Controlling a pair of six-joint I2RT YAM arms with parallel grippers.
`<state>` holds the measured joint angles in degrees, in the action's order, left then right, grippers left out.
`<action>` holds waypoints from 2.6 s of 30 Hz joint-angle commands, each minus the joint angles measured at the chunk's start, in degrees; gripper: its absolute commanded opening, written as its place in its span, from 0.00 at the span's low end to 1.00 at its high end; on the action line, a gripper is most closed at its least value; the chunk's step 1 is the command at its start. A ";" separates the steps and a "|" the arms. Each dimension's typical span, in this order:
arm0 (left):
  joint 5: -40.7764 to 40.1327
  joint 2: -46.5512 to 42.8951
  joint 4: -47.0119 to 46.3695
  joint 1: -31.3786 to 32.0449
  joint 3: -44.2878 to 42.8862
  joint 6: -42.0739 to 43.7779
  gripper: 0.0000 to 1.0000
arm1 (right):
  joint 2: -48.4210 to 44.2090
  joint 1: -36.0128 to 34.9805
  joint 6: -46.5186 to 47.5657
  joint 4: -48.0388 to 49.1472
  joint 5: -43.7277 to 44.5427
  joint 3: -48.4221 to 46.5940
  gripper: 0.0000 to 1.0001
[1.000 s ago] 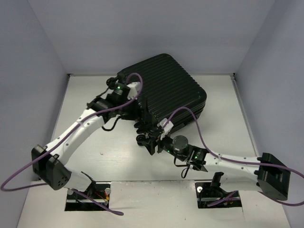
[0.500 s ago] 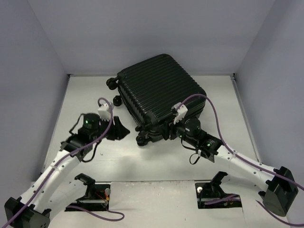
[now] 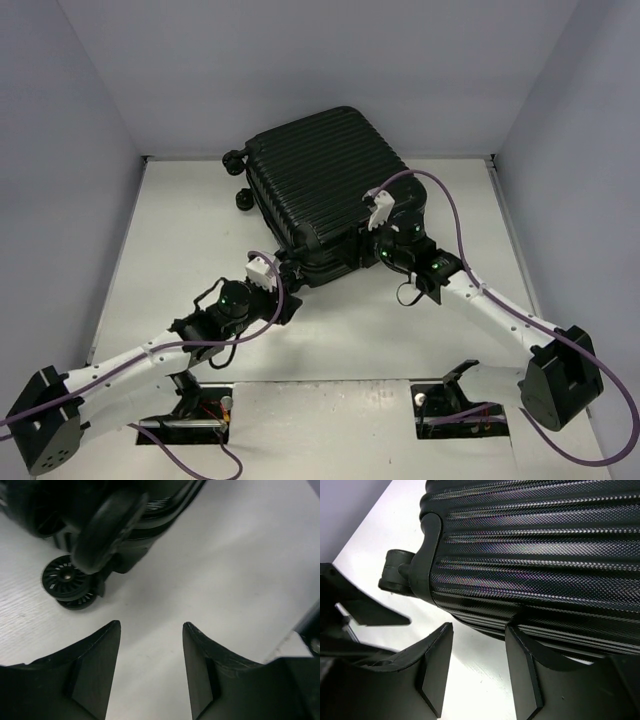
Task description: Pack the luggage
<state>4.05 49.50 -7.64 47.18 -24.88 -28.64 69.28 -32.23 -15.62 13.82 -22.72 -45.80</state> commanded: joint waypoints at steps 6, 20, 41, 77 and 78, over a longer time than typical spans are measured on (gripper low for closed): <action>-14.07 5.51 -25.04 -0.68 4.40 10.71 0.47 | 0.51 1.91 0.15 5.69 -2.15 -3.59 0.43; -0.11 20.02 -52.91 -7.89 7.75 13.08 0.46 | -3.35 3.66 -0.12 5.42 -6.63 -1.31 0.43; 3.15 31.45 -59.51 -8.59 2.65 17.22 0.33 | -6.87 5.86 -0.29 4.90 -10.24 2.03 0.43; -0.54 26.36 -61.27 -16.50 7.75 13.35 0.00 | -8.28 7.09 3.49 0.41 -11.64 0.98 0.41; -0.63 25.83 -61.18 -16.85 7.83 13.44 0.00 | -8.19 7.09 3.66 0.24 -11.64 1.06 0.41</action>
<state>6.24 77.89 -60.31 32.69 -16.03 -14.04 62.15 -25.47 -13.17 11.99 -32.88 -42.61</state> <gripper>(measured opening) 0.006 0.409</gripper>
